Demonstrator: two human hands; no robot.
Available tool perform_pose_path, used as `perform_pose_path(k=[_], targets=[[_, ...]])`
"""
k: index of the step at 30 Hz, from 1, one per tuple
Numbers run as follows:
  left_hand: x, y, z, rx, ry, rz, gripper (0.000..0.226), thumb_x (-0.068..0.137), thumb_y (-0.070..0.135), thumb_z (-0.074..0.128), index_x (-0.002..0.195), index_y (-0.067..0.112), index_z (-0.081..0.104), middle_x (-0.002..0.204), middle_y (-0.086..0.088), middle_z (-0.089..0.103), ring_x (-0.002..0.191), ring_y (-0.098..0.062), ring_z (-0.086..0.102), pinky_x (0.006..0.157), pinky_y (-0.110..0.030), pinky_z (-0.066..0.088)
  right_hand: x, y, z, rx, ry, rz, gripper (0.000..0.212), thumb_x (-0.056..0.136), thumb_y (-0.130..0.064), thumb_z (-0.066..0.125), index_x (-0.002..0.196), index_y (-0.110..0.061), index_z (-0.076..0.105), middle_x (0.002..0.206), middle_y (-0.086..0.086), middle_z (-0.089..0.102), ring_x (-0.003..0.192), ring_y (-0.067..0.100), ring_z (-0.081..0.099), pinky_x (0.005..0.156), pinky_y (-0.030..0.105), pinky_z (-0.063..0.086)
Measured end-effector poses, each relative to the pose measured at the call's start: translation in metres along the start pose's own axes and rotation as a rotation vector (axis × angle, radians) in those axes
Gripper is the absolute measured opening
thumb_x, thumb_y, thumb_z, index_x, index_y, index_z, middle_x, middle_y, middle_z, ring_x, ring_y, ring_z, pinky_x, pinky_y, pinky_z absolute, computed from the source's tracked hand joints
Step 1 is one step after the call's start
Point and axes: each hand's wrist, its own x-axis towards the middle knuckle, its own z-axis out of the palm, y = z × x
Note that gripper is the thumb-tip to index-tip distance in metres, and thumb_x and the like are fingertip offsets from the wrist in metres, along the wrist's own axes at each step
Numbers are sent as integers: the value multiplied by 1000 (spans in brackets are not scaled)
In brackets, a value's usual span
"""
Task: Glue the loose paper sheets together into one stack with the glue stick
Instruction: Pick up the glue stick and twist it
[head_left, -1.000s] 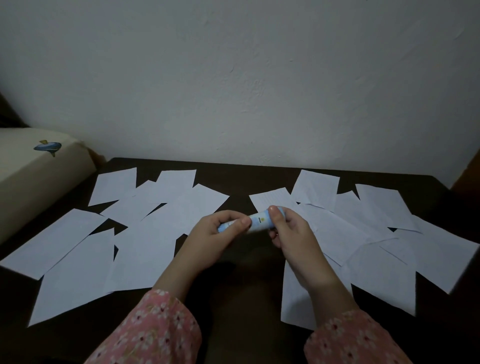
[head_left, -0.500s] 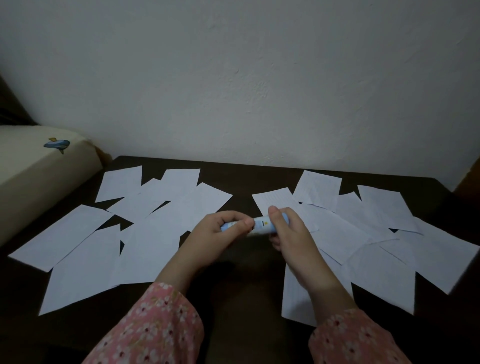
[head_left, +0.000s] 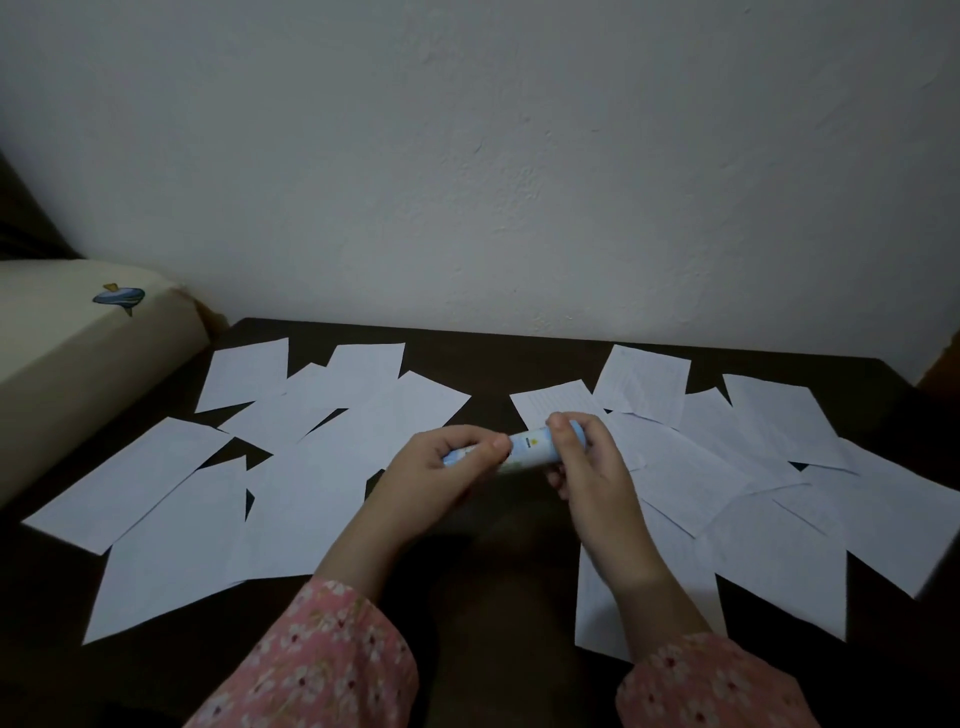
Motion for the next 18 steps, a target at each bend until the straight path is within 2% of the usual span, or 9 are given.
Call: perform_pose_path(k=[2, 5, 9, 13, 15, 18], targets=[[1, -4, 1, 44, 57, 44, 13, 86, 42, 63, 86, 34, 73, 81, 17, 68, 77, -3, 62, 67, -23, 52, 3, 3, 3, -28, -11, 58, 38, 83, -62, 42, 99, -31, 55, 88, -4, 58, 79, 9, 58, 67, 21, 49], [1, -6, 1, 82, 72, 71, 10, 86, 40, 64, 86, 35, 72, 84, 19, 68, 82, 0, 61, 72, -22, 54, 7, 6, 4, -66, -44, 94, 30, 90, -58, 42, 100, -33, 54, 90, -4, 58, 82, 11, 58, 75, 27, 52], [0, 1, -4, 32, 39, 29, 14, 88, 40, 60, 87, 33, 72, 79, 14, 66, 70, 6, 59, 58, -8, 43, 6, 3, -1, 7, -120, 90, 26, 93, -51, 43, 106, -31, 54, 95, -3, 56, 80, 8, 57, 67, 18, 46], [-1, 7, -10, -33, -6, -71, 27, 91, 44, 55, 79, 27, 74, 61, 11, 63, 55, -1, 56, 47, -12, 38, 3, 1, -1, -7, -152, 20, 33, 83, -57, 42, 104, -34, 53, 99, -7, 54, 94, 13, 58, 76, 22, 52], [-1, 9, -13, -67, -4, -122, 33, 91, 43, 55, 74, 22, 73, 64, 2, 61, 56, -6, 59, 43, -14, 34, 1, 0, 1, -18, -147, -15, 35, 79, -60, 42, 103, -37, 52, 102, -9, 54, 99, 14, 59, 80, 24, 55], [-2, 9, -14, -67, 30, -106, 30, 90, 42, 57, 80, 20, 75, 70, -3, 65, 53, -3, 57, 45, -13, 37, 1, 1, 4, 19, -112, -34, 20, 91, -49, 45, 101, -35, 55, 99, -11, 55, 96, 12, 59, 73, 20, 51]])
